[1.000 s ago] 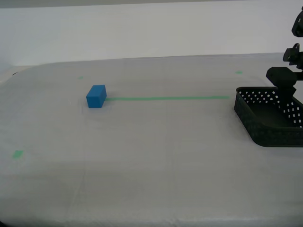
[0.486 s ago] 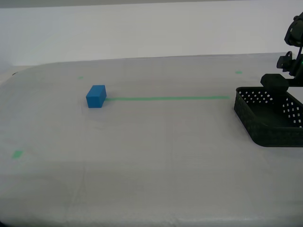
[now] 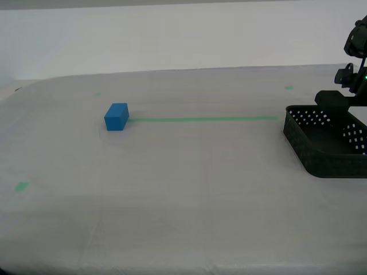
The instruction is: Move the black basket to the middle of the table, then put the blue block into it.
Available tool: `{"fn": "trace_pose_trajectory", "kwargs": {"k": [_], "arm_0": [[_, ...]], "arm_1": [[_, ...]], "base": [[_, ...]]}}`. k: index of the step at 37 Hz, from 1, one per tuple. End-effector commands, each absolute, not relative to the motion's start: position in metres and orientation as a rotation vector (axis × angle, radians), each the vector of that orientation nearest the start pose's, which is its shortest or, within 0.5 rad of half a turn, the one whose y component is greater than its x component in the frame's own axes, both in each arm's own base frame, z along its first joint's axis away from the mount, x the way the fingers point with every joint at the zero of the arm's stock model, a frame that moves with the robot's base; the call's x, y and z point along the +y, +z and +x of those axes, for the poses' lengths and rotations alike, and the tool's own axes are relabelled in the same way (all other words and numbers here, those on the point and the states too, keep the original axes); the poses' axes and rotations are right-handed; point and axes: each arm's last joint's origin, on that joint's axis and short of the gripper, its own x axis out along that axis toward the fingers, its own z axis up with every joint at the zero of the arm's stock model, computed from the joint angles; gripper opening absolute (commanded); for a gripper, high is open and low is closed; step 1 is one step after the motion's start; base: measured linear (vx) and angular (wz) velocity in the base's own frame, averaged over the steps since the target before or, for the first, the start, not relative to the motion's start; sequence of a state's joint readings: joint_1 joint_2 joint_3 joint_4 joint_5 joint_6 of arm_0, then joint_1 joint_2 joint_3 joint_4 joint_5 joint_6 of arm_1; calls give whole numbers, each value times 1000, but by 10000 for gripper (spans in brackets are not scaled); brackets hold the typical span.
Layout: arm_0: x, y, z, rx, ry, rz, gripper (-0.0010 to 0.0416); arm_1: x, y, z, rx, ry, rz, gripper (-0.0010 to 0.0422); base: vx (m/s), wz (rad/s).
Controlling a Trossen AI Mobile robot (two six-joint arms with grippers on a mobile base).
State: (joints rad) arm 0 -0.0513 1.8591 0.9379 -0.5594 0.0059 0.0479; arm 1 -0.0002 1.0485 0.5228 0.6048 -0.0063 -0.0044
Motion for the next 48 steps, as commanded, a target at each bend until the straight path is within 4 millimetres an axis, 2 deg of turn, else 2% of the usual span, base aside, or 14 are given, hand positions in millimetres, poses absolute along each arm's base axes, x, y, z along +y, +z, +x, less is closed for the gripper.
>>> {"fn": "trace_pose_trajectory", "kwargs": {"k": [1, 10, 24, 33, 48], "arm_0": [[-15, 100, 298, 1483, -84, 73, 331], [-13, 100, 298, 1487, -77, 69, 255], [-11, 100, 298, 1486, -69, 63, 81], [-10, 100, 298, 1485, -68, 63, -4], [-9, 101, 298, 1485, -78, 85, -1]], "arm_1": [[0, 269, 227, -83, 6, -3, 0], [0, 269, 227, -83, 6, -3, 0], [0, 269, 227, -83, 6, -3, 0], [0, 269, 227, -83, 6, -3, 0], [0, 269, 227, -83, 6, -3, 0]], "base": [[0, 0], [0, 0], [0, 0], [0, 0], [0, 0]]}}
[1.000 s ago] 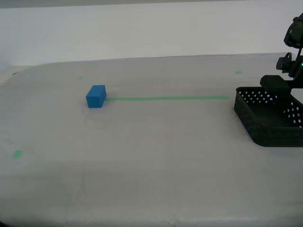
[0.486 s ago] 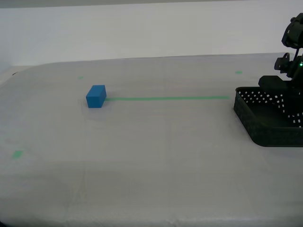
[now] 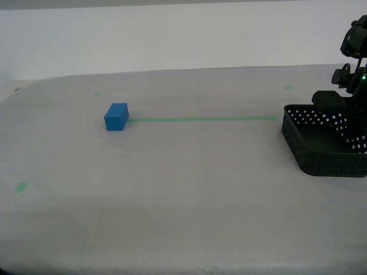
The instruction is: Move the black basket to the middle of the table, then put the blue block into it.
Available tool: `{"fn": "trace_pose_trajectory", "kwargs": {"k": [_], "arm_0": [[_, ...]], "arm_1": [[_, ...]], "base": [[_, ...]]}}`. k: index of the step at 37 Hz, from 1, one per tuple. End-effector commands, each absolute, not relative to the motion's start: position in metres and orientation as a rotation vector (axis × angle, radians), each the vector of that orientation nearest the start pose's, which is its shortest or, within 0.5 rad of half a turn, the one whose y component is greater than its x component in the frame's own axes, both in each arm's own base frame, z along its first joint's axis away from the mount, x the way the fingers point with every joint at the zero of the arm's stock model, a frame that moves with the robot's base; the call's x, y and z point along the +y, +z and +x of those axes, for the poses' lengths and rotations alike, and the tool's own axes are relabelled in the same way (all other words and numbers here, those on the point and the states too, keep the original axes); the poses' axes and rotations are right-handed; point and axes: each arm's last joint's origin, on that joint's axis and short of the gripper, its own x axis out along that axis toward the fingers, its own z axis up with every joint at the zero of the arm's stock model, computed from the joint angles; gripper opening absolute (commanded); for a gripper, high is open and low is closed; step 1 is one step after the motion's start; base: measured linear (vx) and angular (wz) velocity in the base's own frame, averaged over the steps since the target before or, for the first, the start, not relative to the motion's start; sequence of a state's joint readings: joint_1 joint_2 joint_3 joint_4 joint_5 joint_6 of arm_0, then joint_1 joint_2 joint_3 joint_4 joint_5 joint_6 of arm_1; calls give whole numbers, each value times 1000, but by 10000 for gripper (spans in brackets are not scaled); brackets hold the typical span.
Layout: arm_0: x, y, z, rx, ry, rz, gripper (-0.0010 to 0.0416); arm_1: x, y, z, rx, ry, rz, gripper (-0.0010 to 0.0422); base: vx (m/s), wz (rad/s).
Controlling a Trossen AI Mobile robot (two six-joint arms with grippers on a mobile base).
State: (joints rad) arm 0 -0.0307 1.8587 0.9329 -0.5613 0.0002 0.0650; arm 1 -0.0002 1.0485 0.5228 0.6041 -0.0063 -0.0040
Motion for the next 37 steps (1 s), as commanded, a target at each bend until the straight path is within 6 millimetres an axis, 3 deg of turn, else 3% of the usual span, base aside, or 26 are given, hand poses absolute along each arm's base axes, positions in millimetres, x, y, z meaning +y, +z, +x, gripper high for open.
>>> {"fn": "trace_pose_trajectory", "kwargs": {"k": [1, 12, 37], "arm_0": [[-9, 101, 298, 1485, -74, 89, -1], [-7, 113, 298, 1445, -40, 128, -1], [-7, 165, 281, 1349, -60, 160, -1]], "arm_1": [[0, 269, 227, -83, 6, -3, 0], [0, 269, 227, -83, 7, -3, 0], [0, 269, 227, -83, 6, -3, 0]], "base": [[0, 0], [0, 0], [0, 0]]}}
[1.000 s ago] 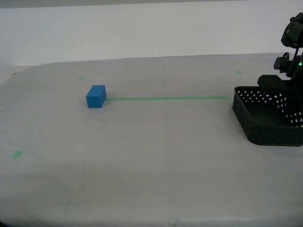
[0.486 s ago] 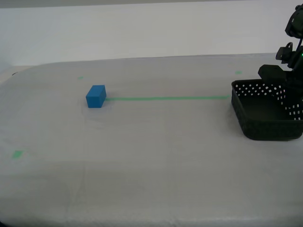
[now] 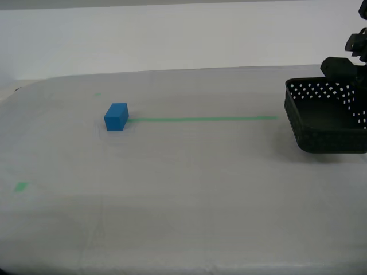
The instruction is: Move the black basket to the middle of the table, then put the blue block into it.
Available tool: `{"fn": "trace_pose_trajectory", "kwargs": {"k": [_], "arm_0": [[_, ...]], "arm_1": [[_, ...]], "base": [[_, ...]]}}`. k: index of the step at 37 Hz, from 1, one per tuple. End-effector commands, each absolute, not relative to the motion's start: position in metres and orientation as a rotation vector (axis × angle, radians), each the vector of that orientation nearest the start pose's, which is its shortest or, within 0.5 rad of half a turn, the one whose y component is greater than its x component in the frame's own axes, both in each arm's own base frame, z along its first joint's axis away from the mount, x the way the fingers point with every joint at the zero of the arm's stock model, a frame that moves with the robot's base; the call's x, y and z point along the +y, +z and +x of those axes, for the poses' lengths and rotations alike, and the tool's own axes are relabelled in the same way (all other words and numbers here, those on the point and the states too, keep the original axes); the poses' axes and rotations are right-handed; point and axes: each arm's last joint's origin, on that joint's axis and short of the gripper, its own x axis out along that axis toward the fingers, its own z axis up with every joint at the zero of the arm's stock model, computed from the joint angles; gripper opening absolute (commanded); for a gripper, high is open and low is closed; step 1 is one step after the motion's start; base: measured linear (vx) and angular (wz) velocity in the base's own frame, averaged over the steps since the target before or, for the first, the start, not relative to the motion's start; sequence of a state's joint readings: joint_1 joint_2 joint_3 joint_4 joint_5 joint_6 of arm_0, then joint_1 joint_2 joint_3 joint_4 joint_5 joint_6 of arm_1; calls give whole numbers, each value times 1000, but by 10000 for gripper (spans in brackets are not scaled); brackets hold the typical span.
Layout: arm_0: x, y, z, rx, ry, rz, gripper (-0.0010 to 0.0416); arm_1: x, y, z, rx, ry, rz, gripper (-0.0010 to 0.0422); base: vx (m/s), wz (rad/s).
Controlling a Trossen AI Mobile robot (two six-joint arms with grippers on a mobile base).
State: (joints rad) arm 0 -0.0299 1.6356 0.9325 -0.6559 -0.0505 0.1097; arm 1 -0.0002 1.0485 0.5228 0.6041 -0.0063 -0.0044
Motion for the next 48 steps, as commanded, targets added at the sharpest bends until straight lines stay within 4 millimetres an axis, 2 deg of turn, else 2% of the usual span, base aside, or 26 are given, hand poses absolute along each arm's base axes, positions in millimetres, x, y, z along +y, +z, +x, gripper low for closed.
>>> {"fn": "trace_pose_trajectory", "kwargs": {"k": [1, 17, 36, 48], "arm_0": [[-7, 167, 280, 1345, -62, 165, -1], [-3, 199, 270, 1266, -38, 241, -1], [25, 253, 289, 1185, 3, 261, -1], [41, 293, 291, 1166, 20, 278, -1]], "arm_1": [[0, 269, 227, -83, 6, -3, 0], [0, 269, 227, -83, 7, -3, 0], [0, 269, 227, -83, 6, -3, 0], [0, 269, 227, -83, 6, -3, 0]], "base": [[0, 0], [0, 0], [0, 0], [0, 0]]}}
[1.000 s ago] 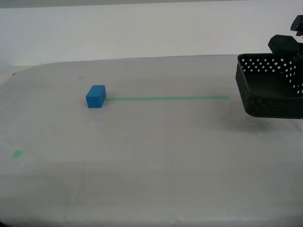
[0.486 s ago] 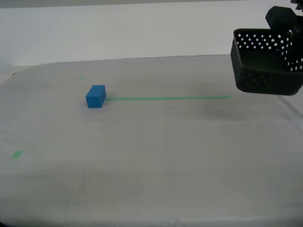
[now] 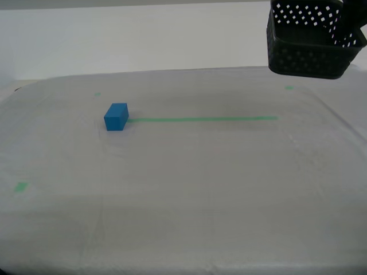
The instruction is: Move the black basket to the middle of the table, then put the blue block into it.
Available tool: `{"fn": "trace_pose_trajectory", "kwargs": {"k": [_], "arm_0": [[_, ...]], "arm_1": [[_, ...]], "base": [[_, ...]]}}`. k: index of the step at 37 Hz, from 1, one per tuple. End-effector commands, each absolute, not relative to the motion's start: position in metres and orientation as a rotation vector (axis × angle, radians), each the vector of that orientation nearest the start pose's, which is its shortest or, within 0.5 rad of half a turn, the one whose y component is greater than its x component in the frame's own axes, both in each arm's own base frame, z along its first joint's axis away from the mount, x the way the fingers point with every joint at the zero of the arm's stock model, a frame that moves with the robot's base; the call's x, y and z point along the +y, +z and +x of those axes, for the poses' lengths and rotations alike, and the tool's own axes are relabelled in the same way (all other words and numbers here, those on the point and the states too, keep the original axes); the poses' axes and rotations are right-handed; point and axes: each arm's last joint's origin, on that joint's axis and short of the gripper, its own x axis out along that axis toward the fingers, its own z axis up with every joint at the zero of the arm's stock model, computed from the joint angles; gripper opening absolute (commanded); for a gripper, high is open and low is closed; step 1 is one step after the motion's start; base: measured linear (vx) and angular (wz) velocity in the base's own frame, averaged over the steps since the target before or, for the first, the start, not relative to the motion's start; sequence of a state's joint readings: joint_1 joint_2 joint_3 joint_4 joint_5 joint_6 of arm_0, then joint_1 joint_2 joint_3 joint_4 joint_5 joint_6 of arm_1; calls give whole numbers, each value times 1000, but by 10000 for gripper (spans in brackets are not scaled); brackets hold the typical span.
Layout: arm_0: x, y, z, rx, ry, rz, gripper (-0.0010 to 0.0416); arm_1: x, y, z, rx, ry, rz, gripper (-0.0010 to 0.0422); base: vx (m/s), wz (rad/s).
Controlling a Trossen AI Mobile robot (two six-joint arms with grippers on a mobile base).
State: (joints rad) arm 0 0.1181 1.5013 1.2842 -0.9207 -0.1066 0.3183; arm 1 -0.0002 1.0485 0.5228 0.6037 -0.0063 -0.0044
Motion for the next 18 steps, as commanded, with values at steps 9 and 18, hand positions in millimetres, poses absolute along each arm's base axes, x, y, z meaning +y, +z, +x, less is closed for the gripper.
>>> {"fn": "trace_pose_trajectory", "kwargs": {"k": [9, 18], "arm_0": [[54, 299, 309, 1232, 29, 252, -1], [84, 294, 334, 1273, 79, 209, -1]], "arm_1": [[0, 269, 227, -83, 6, -3, 0], [0, 269, 227, -83, 6, -3, 0]], "base": [[0, 0], [0, 0]]}}
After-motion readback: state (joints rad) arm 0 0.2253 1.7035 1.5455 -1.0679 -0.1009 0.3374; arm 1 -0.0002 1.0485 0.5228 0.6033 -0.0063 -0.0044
